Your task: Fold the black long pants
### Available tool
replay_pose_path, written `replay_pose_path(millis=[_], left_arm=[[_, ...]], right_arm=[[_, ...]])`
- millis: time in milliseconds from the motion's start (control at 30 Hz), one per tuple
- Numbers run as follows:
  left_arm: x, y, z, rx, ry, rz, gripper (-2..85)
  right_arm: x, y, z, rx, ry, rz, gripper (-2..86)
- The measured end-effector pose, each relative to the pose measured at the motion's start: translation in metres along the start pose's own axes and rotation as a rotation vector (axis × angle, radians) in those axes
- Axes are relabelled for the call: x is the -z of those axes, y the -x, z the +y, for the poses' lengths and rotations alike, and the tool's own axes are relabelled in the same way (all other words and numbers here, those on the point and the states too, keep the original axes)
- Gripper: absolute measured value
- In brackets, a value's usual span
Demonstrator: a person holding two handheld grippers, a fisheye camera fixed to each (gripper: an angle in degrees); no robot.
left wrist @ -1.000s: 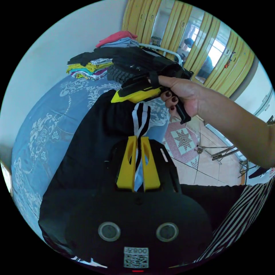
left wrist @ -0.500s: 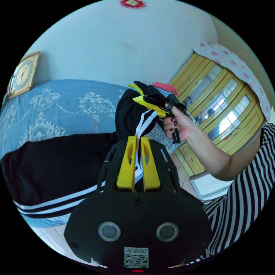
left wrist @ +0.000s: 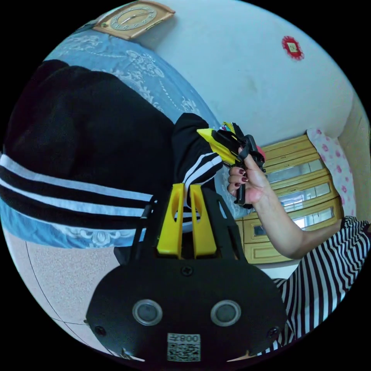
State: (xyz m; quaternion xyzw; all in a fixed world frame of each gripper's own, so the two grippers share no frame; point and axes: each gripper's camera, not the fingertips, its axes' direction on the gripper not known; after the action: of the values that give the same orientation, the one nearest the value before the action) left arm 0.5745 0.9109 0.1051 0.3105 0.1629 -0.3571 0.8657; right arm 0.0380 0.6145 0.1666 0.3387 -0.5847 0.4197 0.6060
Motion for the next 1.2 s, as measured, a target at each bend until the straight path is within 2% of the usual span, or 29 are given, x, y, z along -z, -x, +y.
replay_pose_path(millis=[233,433,533,667,733,800,867,933,1033,1200], left_arm=[[0.053,0.016,-0.019,0.112,-0.014,0.039,3.2],[0.120,0.016,-0.028,0.196,-0.080,-0.008,2.9],[0.145,-0.003,-0.048,0.133,-0.102,-0.046,2.8],[0.151,-0.045,-0.094,-0.047,-0.102,0.003,2.3],[0.143,-0.061,-0.112,-0.103,-0.073,0.019,2.0],[0.125,-0.066,-0.128,-0.090,0.029,-0.091,1.3],[0.118,-0.062,-0.136,-0.033,0.104,-0.134,1.2],[0.130,-0.073,-0.146,-0.103,0.043,-0.069,1.6],[0.152,-0.095,-0.179,-0.229,-0.008,-0.183,4.1],[0.146,-0.109,-0.272,-0.383,0.090,-0.404,7.8]], right_arm=[[-0.048,-0.008,-0.012,0.079,0.086,-0.043,8.7],[-0.049,-0.013,-0.011,0.142,0.061,-0.099,8.6],[-0.032,-0.019,-0.007,0.157,-0.002,-0.092,8.2],[-0.016,-0.025,-0.005,0.191,-0.077,0.003,6.6],[-0.028,-0.033,-0.009,0.187,-0.033,0.075,5.4],[-0.050,-0.049,-0.014,0.156,0.051,0.154,4.4],[-0.066,-0.060,-0.017,0.132,0.105,0.073,3.9],[-0.066,-0.045,-0.017,0.212,0.067,0.045,3.7],[-0.075,-0.017,-0.035,0.342,0.068,0.152,5.4],[-0.113,0.005,-0.090,0.468,0.140,0.335,8.3]])
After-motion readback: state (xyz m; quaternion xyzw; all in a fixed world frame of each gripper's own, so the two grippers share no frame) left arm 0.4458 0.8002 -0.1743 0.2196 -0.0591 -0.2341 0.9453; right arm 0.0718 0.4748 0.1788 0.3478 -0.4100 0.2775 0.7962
